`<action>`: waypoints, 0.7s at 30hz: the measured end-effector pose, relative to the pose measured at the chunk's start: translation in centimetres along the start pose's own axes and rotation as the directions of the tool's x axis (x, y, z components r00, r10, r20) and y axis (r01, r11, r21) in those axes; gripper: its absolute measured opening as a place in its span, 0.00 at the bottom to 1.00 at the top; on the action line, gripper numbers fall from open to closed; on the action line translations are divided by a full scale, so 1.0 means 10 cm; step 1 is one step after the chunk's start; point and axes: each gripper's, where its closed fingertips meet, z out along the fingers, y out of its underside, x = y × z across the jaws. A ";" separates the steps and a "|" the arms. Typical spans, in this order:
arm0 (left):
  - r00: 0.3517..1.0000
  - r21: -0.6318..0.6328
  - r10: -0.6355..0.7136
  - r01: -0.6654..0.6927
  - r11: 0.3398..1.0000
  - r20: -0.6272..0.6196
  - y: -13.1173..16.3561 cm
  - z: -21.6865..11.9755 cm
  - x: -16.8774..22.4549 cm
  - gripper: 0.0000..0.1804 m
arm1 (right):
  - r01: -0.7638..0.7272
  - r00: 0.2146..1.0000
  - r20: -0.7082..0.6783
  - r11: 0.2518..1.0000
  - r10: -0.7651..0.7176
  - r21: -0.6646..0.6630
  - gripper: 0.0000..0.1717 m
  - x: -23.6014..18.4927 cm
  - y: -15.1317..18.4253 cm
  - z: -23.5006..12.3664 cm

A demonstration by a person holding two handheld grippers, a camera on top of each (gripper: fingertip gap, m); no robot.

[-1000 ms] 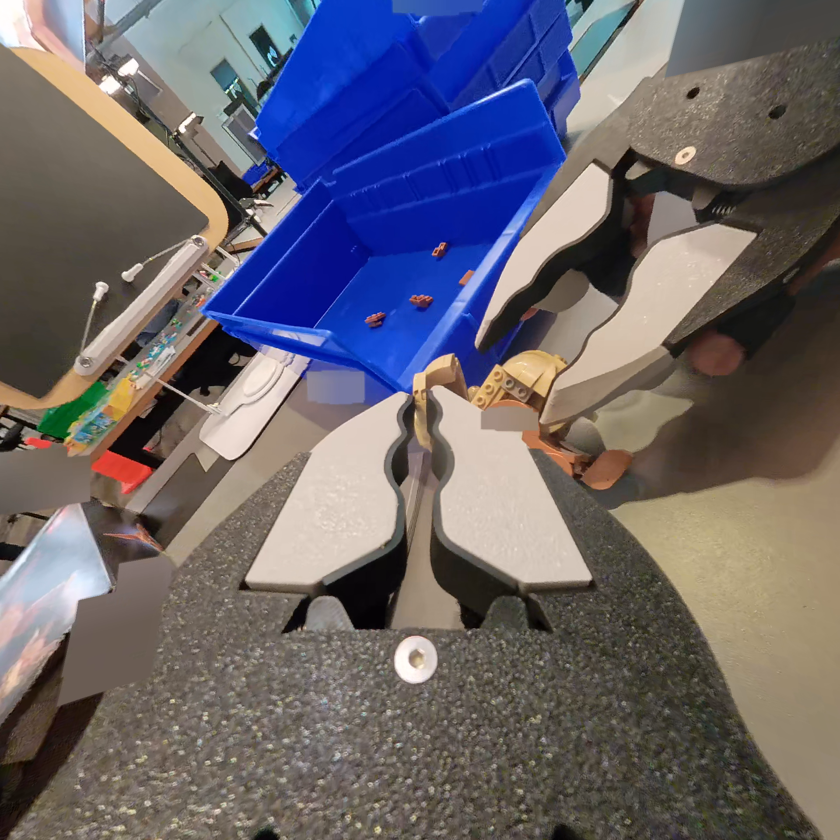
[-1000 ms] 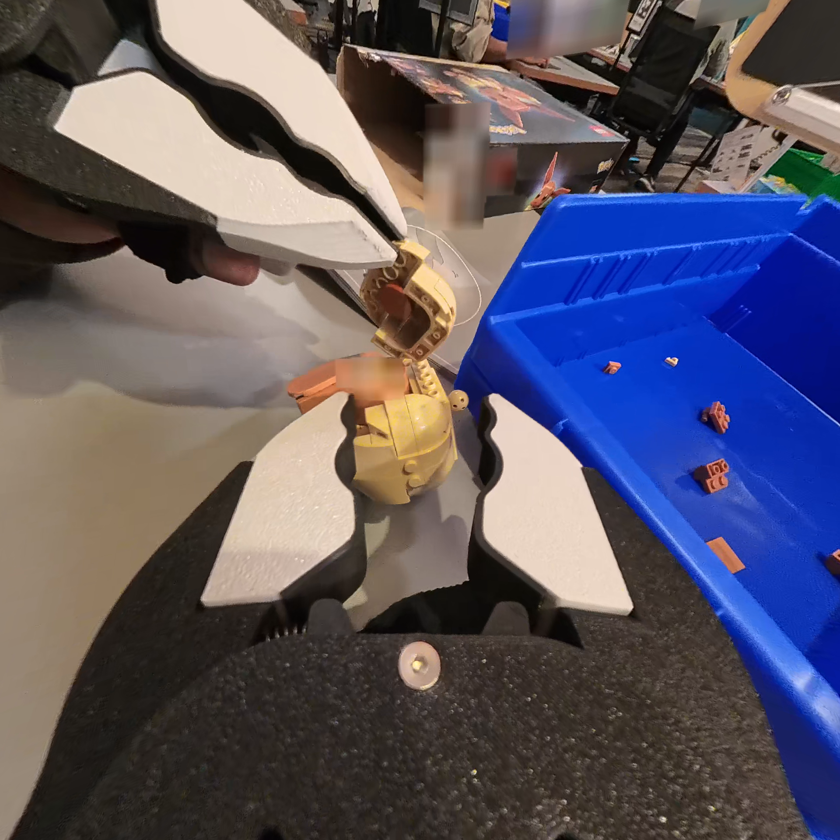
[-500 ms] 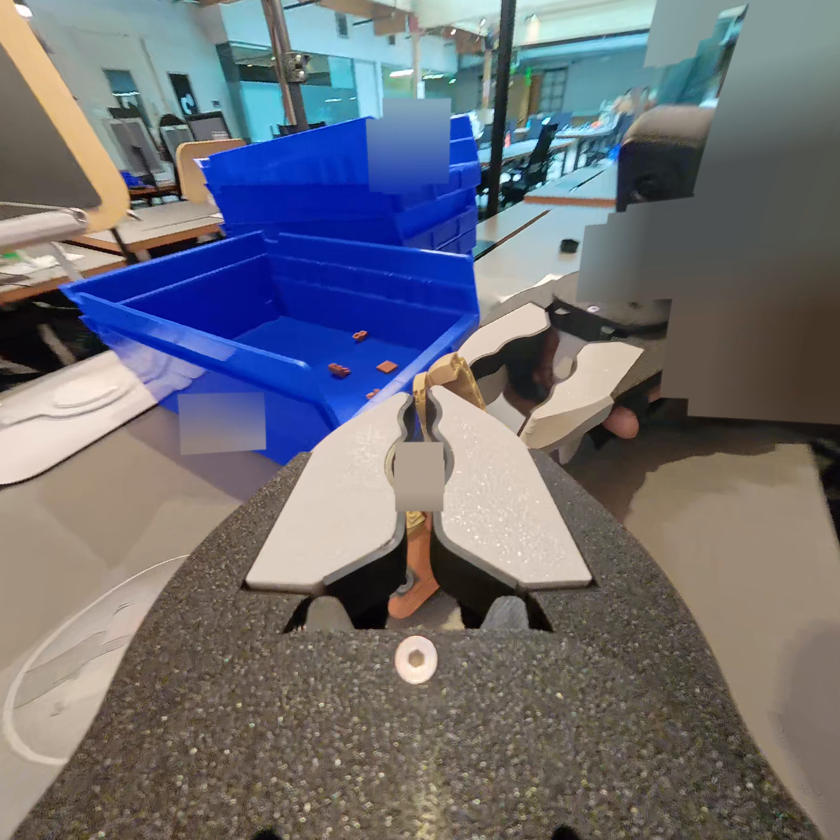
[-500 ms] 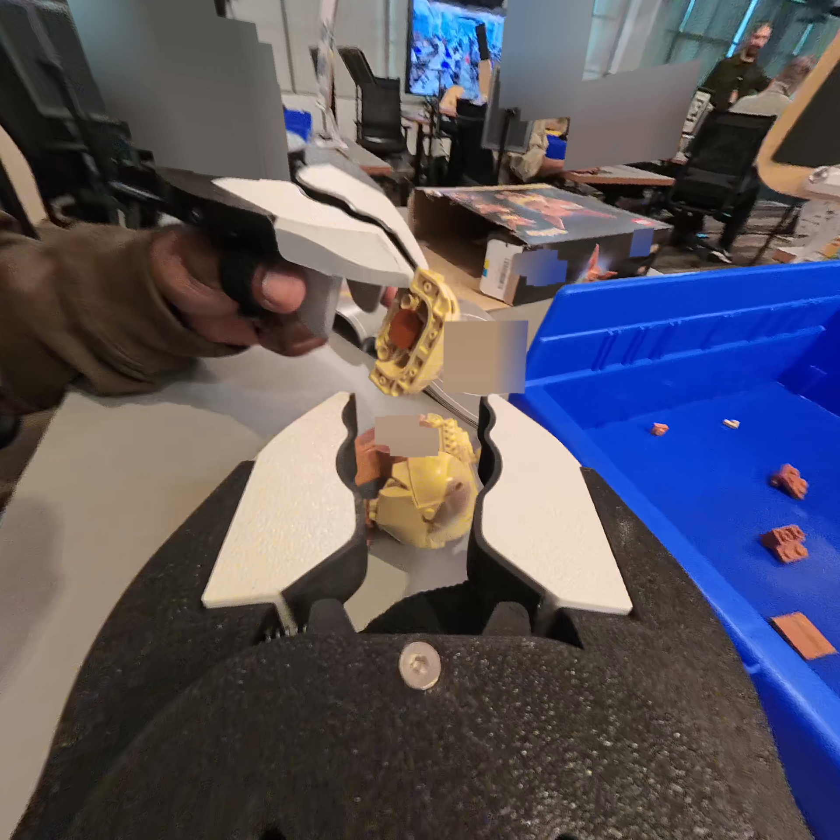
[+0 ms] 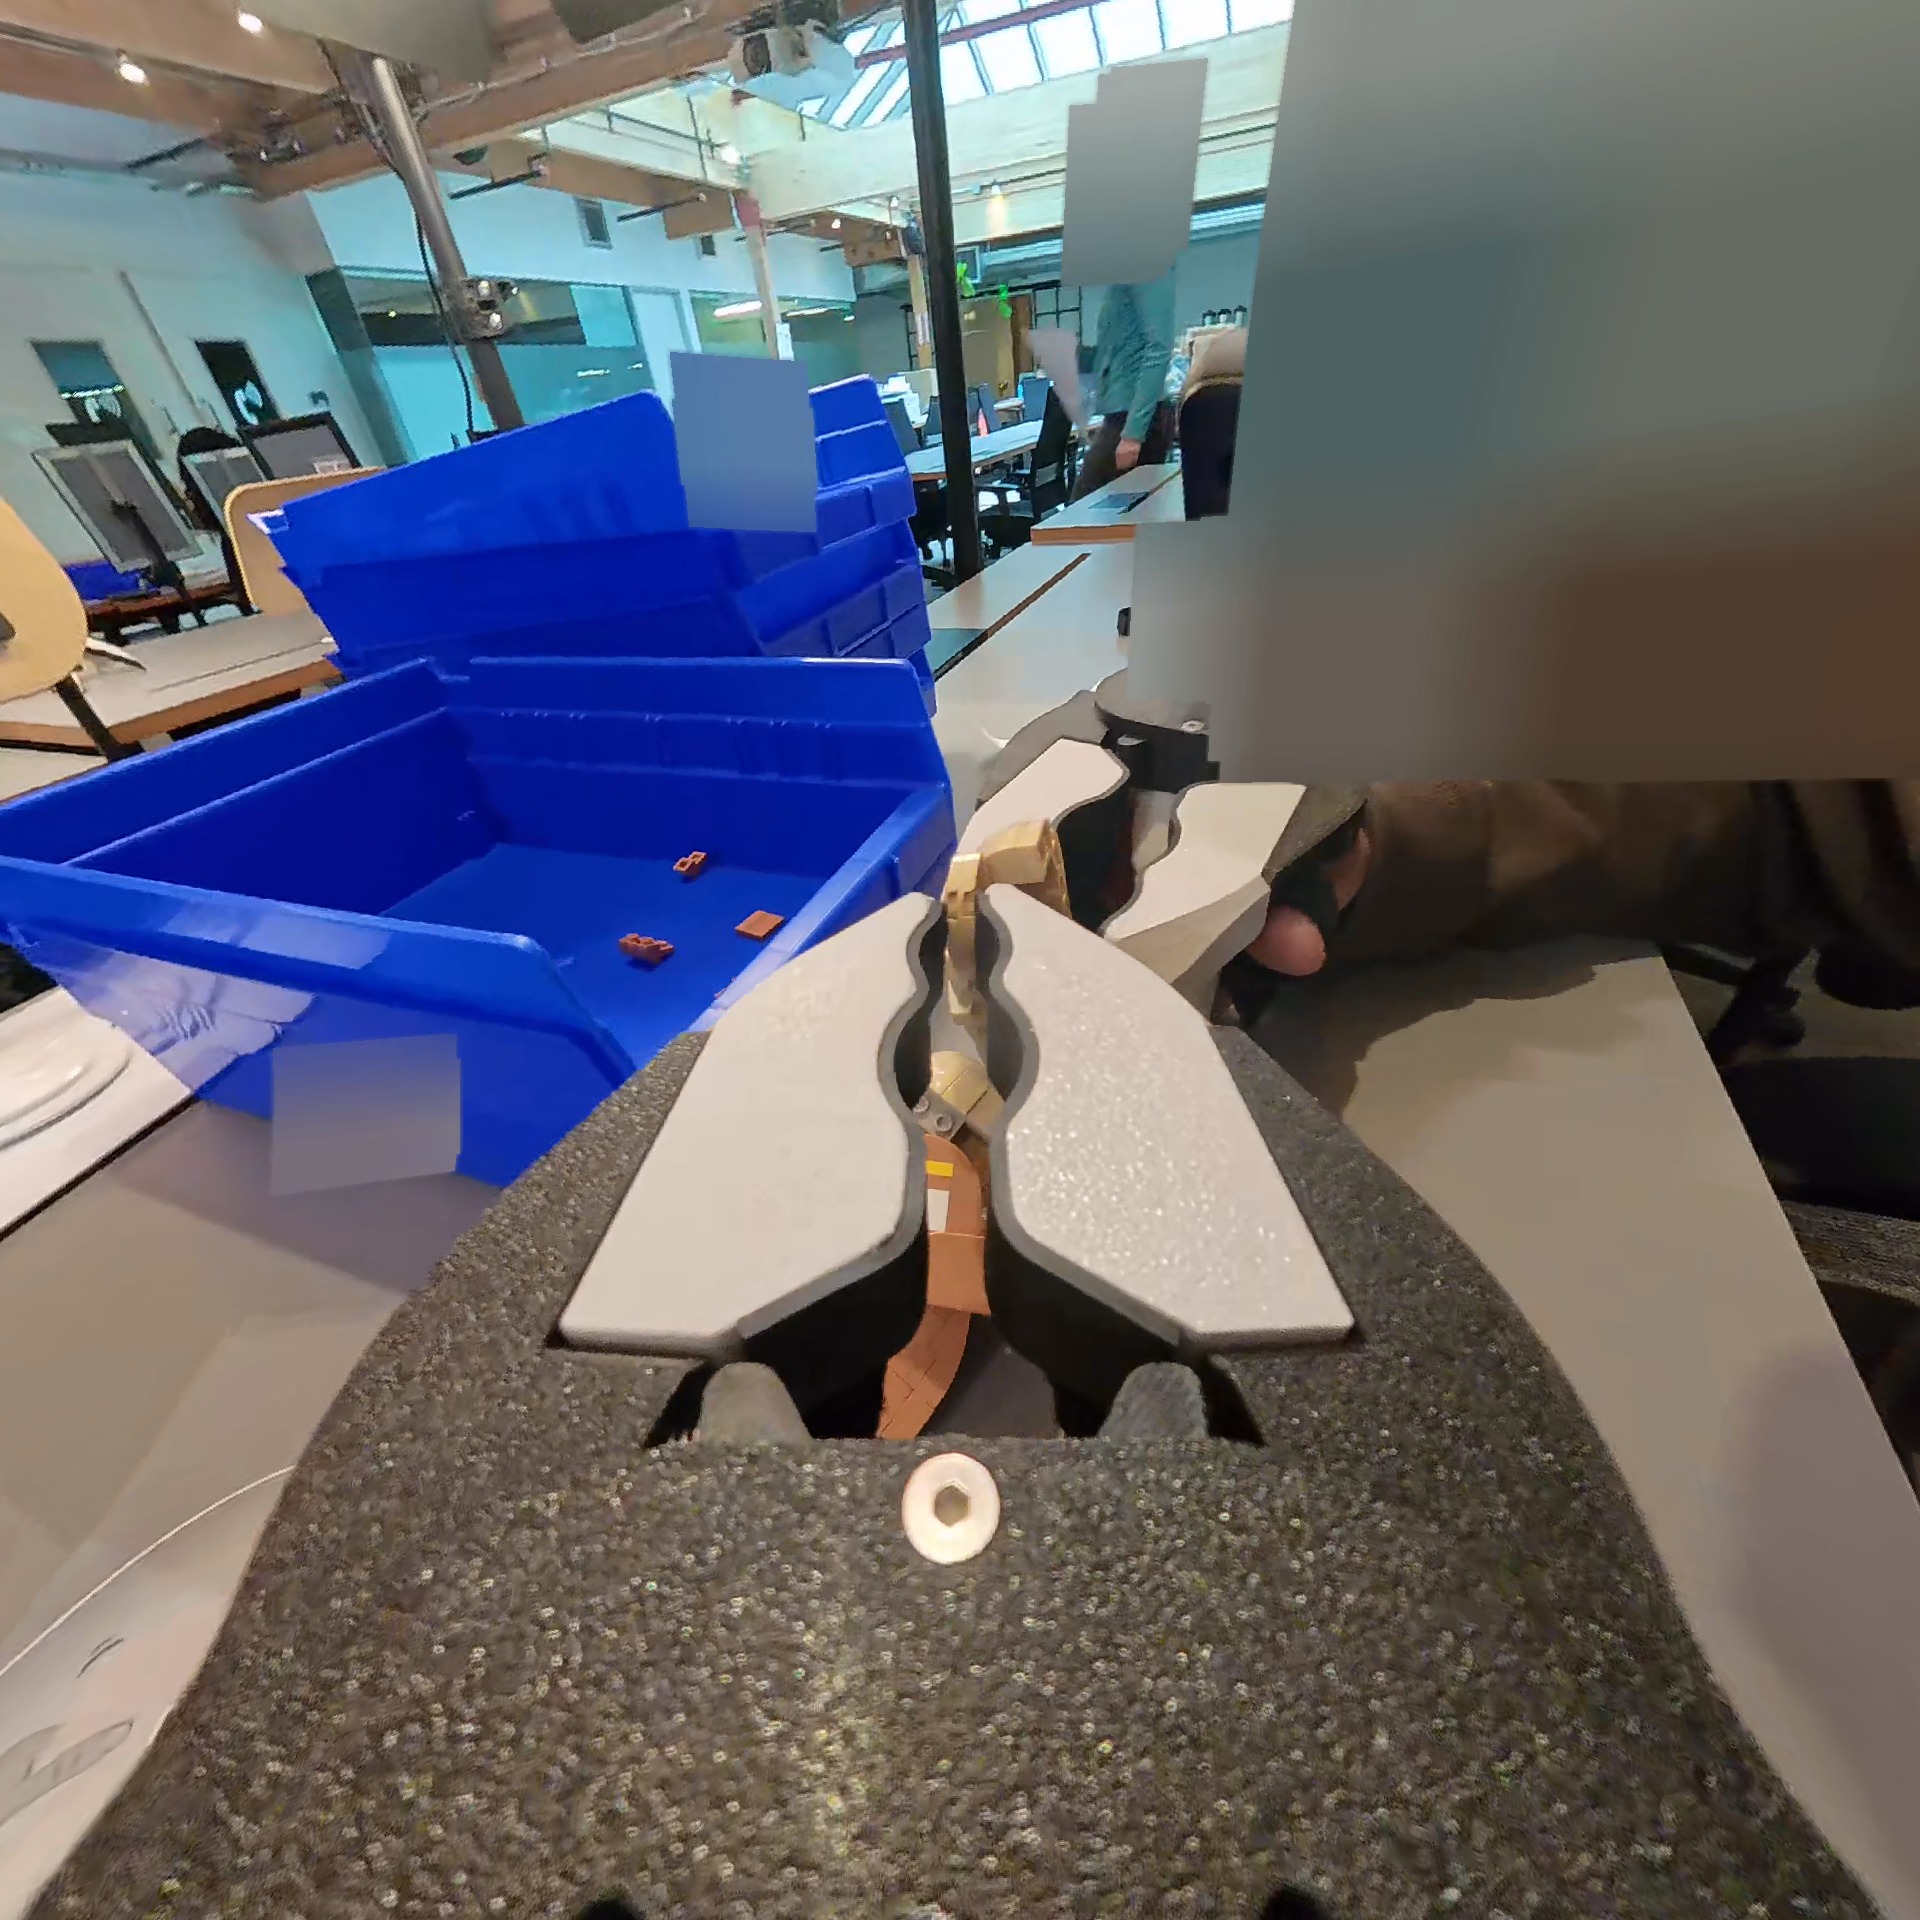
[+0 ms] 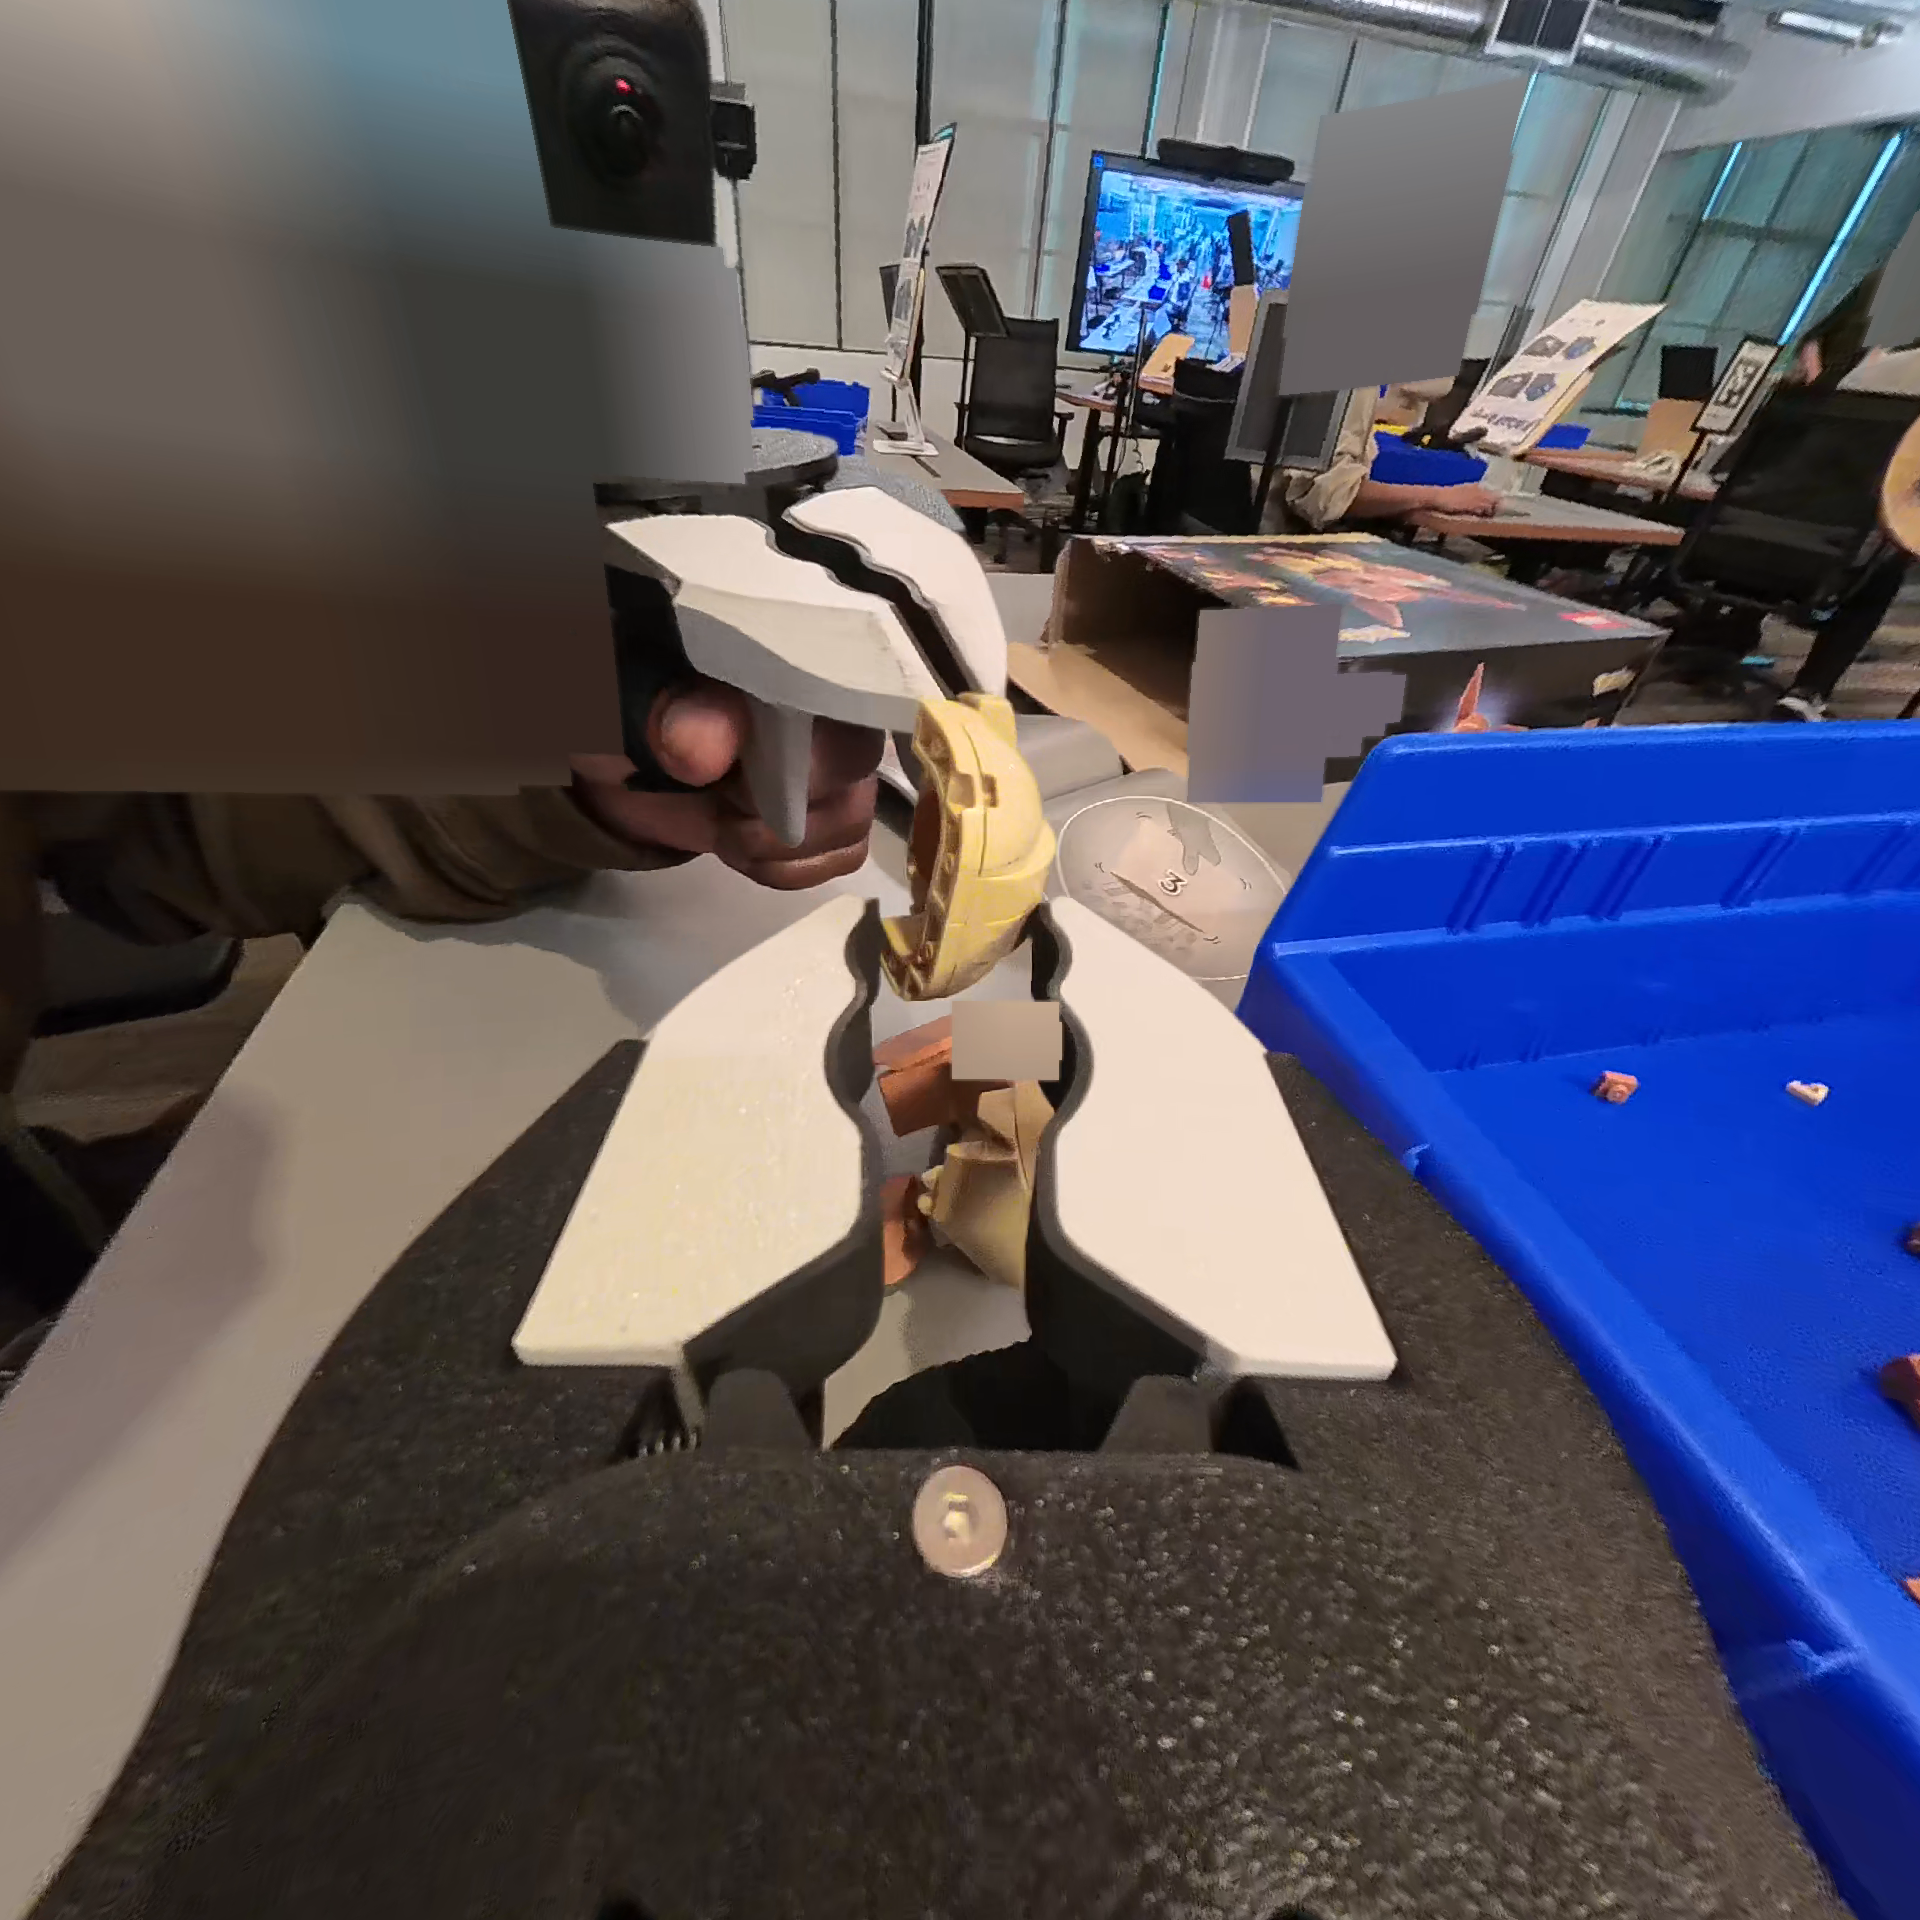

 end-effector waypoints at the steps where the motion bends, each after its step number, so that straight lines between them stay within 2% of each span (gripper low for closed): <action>1: 1.000 0.003 -0.003 0.003 1.000 -0.005 0.00 0.00 0.00 0.03 | 0.019 1.000 -0.007 1.000 -0.019 0.002 0.16 0.00 0.00 0.00; 7: 0.998 0.016 -0.035 0.036 0.999 -0.054 -0.02 0.00 0.05 0.03 | 0.176 0.983 -0.063 0.984 -0.175 0.022 0.15 0.01 -0.04 -0.04; 11: 0.992 0.016 -0.049 0.052 0.999 -0.115 -0.02 0.00 0.12 0.05 | 0.381 0.917 -0.132 0.925 -0.377 0.006 0.15 0.00 -0.06 -0.08; 13: 0.982 -0.009 -0.095 0.095 0.995 -0.161 0.01 0.01 0.16 0.08 | 0.509 0.845 -0.179 0.861 -0.504 -0.024 0.15 -0.01 -0.08 -0.10; 16: 0.959 -0.052 -0.168 0.160 0.986 -0.229 0.07 0.00 0.21 0.13 | 0.708 0.665 -0.238 0.699 -0.708 -0.101 0.15 -0.04 -0.08 -0.11; 18: 0.939 -0.084 -0.214 0.198 0.977 -0.271 0.10 -0.01 0.24 0.17 | 0.786 0.553 -0.273 0.602 -0.787 -0.143 0.15 -0.05 -0.10 -0.12; 21: 0.897 -0.116 -0.300 0.277 0.954 -0.326 0.11 -0.04 0.27 0.22 | 0.841 0.450 -0.314 0.515 -0.836 -0.166 0.15 -0.08 -0.14 -0.13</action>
